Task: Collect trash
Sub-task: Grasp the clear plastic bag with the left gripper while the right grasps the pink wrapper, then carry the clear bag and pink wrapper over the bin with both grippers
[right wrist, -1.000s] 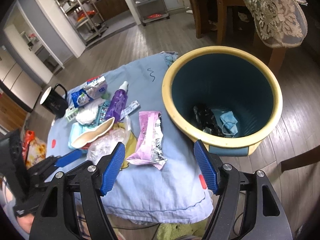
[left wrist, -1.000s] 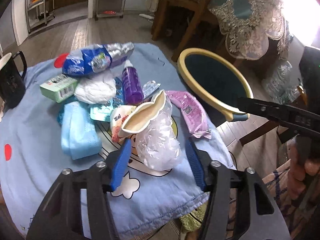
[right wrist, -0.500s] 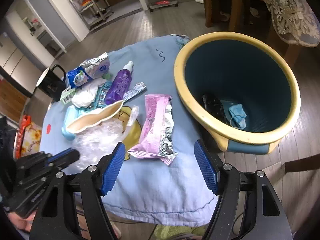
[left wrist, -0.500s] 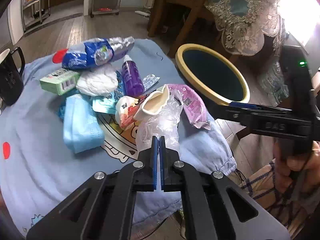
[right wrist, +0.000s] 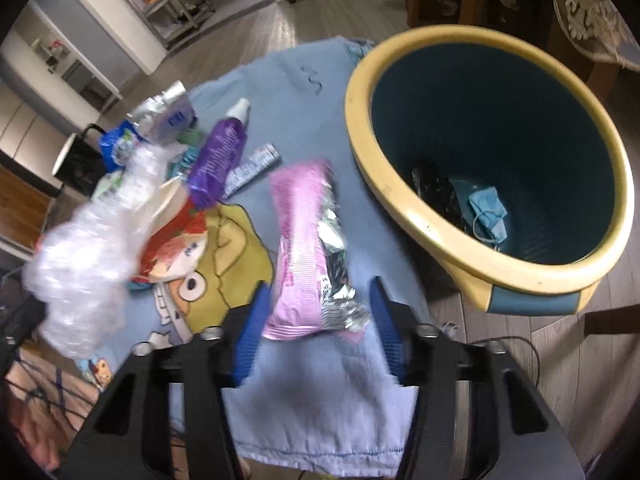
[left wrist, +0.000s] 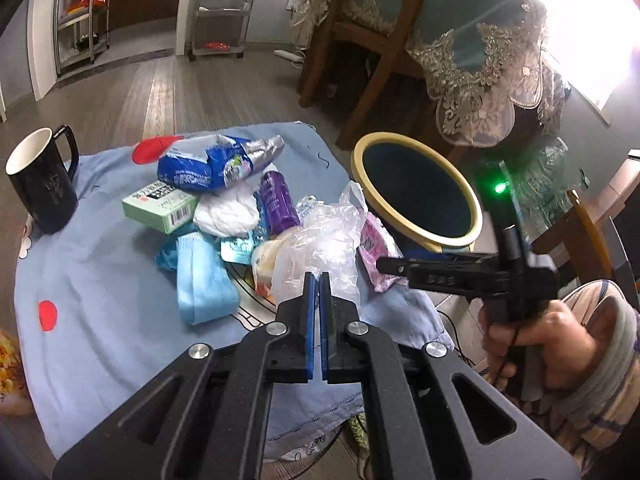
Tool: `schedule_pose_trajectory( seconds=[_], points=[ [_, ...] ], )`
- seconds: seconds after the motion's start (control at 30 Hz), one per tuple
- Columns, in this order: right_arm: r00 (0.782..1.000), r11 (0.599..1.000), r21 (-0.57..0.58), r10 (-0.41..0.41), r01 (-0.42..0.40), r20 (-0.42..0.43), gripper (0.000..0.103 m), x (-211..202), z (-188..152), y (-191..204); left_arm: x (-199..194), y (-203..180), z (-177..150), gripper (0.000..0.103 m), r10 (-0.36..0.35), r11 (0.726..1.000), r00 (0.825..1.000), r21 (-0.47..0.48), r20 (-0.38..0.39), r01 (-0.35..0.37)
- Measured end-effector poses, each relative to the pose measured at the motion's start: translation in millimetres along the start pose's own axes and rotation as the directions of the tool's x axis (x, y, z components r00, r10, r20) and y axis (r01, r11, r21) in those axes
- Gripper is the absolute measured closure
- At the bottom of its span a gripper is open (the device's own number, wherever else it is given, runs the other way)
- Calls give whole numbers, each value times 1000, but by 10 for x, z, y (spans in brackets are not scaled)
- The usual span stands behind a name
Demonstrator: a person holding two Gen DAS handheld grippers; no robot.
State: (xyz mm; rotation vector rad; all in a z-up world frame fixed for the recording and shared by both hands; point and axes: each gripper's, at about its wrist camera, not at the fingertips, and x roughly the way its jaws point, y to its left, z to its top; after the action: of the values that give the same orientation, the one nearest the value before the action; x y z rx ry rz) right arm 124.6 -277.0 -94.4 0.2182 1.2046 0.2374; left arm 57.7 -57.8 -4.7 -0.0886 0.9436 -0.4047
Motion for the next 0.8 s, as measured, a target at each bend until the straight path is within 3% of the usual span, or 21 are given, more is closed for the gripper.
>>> schedule_pose_trajectory(
  seconds=[0.07,0.2,0.47,0.8],
  points=[
    [1000,1000,-8,-1,1,-8,63,25,-21,17,-10,-8,20,102,4,1000,1000,-2,3,-4],
    [1000,1000,-29,13,-13,10,84,-71,-44,47,-14,-33,74,102,2,1000,1000,-3,13,-2],
    [998,999,-31,43,-42,51,94,-265,-74,22,-30,-158,204,102,5,1000,1000,8,30,-5],
    [983,997,-24,82,-79,167,95,-716,-32,9,-47,-226,309,102,0,1000,999,-6,41,0]
  ],
)
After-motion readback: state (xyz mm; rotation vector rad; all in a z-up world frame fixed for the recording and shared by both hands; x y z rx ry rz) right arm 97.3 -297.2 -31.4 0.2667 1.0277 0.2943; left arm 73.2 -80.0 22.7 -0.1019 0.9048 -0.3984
